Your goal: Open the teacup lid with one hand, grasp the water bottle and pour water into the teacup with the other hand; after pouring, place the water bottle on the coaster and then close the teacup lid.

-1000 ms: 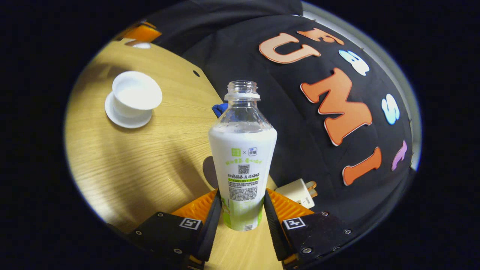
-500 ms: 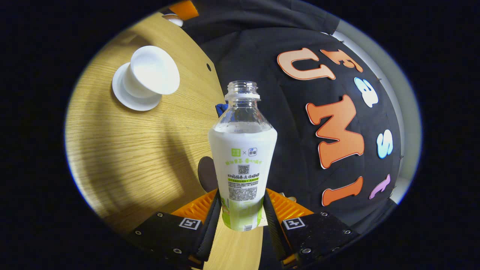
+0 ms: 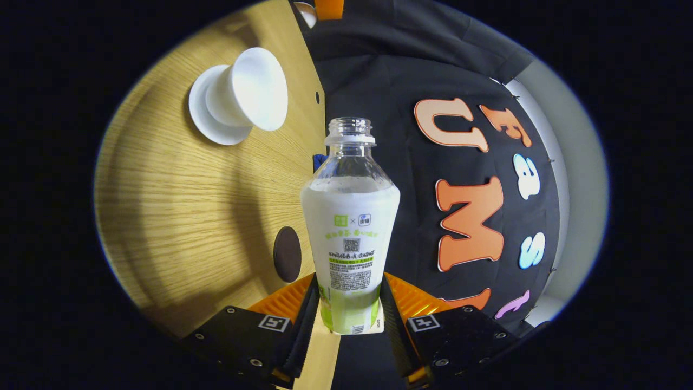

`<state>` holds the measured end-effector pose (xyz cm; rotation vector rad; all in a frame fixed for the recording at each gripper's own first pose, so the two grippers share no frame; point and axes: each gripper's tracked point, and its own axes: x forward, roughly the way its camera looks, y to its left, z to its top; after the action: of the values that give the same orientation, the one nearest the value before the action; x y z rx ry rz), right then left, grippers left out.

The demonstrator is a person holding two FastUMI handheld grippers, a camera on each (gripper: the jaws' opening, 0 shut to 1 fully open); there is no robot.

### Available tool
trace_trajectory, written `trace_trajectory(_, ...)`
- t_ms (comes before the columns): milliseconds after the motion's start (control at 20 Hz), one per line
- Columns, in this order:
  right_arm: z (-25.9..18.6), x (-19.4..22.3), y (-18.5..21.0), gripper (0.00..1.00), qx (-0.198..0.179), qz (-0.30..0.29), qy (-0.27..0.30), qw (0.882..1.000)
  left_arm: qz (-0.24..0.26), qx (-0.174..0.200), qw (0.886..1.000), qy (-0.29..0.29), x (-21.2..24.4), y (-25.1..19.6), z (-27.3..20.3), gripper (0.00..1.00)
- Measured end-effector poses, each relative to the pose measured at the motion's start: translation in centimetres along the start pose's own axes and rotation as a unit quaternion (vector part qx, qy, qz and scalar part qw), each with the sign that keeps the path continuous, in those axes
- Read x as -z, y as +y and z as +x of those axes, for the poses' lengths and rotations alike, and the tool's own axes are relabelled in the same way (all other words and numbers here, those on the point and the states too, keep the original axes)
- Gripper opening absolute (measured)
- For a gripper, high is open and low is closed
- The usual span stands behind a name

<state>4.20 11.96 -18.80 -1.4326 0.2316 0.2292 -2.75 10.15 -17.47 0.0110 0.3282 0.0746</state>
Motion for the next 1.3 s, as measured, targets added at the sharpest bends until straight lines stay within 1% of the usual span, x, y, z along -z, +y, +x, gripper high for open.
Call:
trace_trajectory(300,-0.1,-0.4,-0.5,0.65,0.021,-0.052,-0.018,0.998,0.003,-0.002,1.0,0.001,0.1,0.3,-0.1,0.36)
trace_trajectory(650,0.0,-0.6,-0.9,0.65,0.034,-0.106,-0.047,0.993,0.004,-0.005,1.0,0.004,0.1,0.7,-0.3,0.36)
trace_trajectory(850,-0.1,-0.8,-0.9,0.65,0.037,-0.128,-0.059,0.989,0.002,-0.004,1.0,0.006,0.2,0.8,-0.2,0.35)
trace_trajectory(1150,-0.6,-1.2,-1.0,0.64,0.056,-0.155,-0.069,0.984,-0.002,-0.004,1.0,0.007,0.0,0.9,-0.4,0.36)
trace_trajectory(1200,-0.7,-1.3,-1.0,0.64,0.059,-0.159,-0.071,0.983,-0.002,-0.005,1.0,0.007,0.0,0.9,-0.4,0.34)
trace_trajectory(1300,-0.7,-1.4,-0.9,0.65,0.063,-0.165,-0.075,0.981,-0.001,-0.003,1.0,0.007,0.0,0.9,-0.4,0.36)
